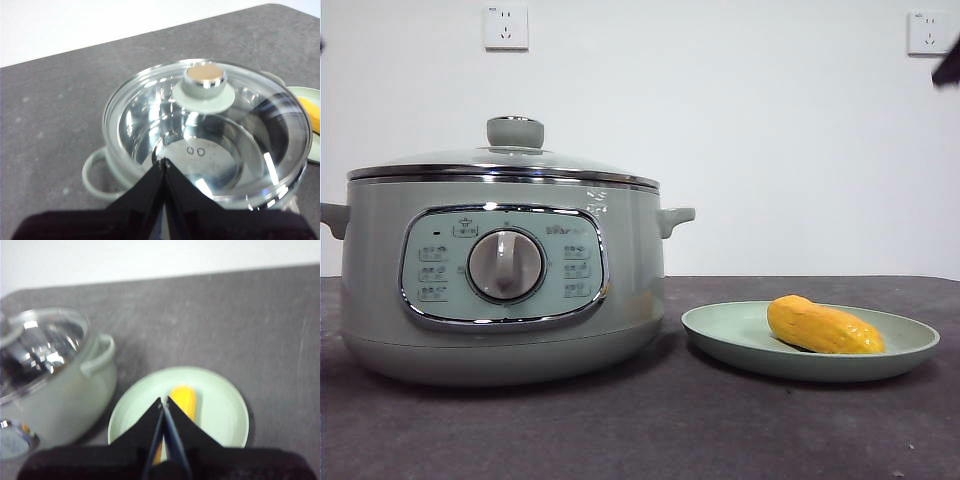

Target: Take the corn out from the steamer,put the corn on the plate,close the lid

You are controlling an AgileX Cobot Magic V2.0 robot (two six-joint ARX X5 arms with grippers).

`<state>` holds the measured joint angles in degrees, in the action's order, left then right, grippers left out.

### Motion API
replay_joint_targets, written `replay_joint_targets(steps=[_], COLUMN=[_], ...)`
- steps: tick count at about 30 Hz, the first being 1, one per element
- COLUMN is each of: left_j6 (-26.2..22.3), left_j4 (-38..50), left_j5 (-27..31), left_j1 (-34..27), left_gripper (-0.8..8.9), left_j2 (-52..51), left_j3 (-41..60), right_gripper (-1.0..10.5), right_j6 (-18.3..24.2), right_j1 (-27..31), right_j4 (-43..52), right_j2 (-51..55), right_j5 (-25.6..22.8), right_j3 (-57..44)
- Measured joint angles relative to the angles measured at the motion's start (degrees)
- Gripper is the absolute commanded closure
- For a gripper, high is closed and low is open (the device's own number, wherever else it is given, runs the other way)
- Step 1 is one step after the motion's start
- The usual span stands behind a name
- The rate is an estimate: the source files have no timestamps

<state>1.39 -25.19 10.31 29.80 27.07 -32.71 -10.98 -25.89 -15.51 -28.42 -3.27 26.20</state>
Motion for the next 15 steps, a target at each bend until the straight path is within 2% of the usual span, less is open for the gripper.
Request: replay_joint_targets(steps=[4,9,15], left_j6=[0.2,0.4,0.6], left_j4=[-1.1,-5.6,-8.5], left_j5=[0.5,0.5,0.3], left_j1=[0.0,0.0,0.0], left_gripper=[8.17,8.17,8.17], left_j2=[-5.8,-5.8,-5.6], left_j3=[1.6,1.4,1.4], right_gripper=[9.4,9.4,9.5], right_j6=[-0.8,-4.5,-5.8], right_j1=[0.0,0.0,0.0], right_j4=[-0.7,-0.2,-1.6], right_j2=[-1.5,-3.2,-3.4], right_j5=[-1.7,-3.3,-3.2], right_j3=[-0.6,-0.6,-0.6])
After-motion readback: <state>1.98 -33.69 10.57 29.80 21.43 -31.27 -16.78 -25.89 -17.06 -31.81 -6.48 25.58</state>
